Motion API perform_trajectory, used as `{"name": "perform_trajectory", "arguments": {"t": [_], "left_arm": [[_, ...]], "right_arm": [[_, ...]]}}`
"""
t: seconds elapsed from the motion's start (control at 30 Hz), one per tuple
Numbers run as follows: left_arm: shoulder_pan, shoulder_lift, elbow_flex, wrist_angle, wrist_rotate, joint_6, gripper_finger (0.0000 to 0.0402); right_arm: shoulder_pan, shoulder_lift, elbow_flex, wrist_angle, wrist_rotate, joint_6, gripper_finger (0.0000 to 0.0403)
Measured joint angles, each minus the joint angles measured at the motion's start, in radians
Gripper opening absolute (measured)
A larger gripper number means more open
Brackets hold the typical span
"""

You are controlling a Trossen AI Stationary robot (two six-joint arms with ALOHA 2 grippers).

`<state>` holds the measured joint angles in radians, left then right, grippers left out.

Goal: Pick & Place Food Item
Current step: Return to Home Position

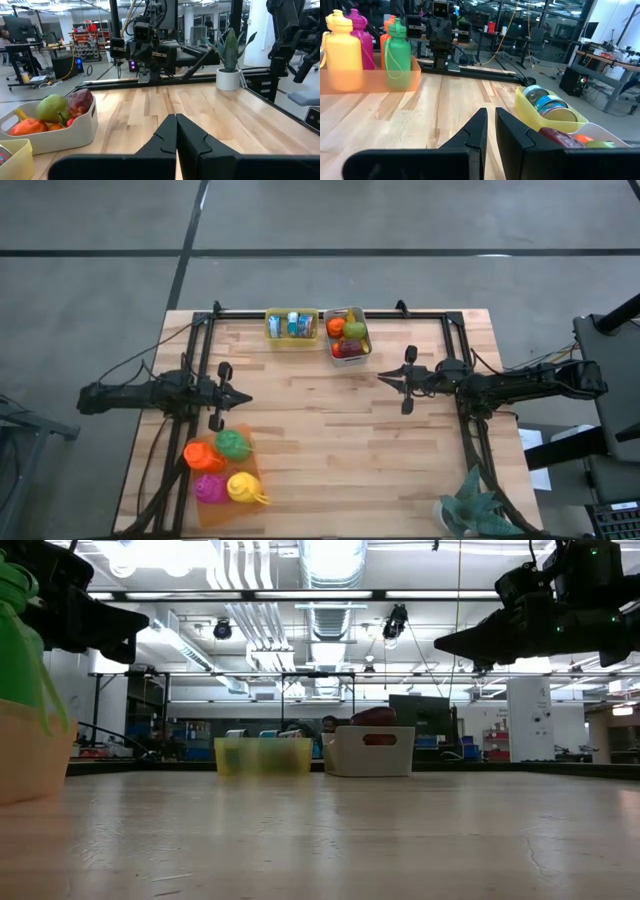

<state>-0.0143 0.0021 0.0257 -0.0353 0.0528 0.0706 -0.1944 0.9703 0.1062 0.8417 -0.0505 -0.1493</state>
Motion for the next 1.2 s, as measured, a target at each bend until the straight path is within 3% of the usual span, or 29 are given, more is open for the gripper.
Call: {"name": "perform_trajectory", "arguments": {"t": [0.43,0.57,0.67,0.9,1.07,1.2], "left_arm": [[0.000,0.000,0.000,0.000,0.000,0.001,0.0002],[0.000,0.000,0.000,0.000,0.000,0.001,0.0002],[0.000,0.001,0.000,0.000,0.000,0.001,0.0002],[0.000,0.003,0.000,0.000,-0.001,0.000,0.0002],[0.000,0.002,0.000,0.000,-0.004,0.000,0.0002],[0.000,0.002,0.000,0.000,-0.004,0.000,0.0002]], "right_arm": [[-0.006,-0.002,0.000,-0.032,-0.004,0.068,0.0033],[-0.009,-0.027,-0.035,-0.004,-0.186,-0.004,0.0033],[-0.028,-0.072,-0.097,0.068,-0.194,0.058,0.0033],[-0.050,-0.214,-0.097,-0.121,-0.194,0.128,0.0033],[-0.048,-0.288,-0.097,-0.212,-0.308,0.168,0.0033],[-0.050,-0.367,-0.097,-0.217,-0.308,0.169,0.0033]]}}
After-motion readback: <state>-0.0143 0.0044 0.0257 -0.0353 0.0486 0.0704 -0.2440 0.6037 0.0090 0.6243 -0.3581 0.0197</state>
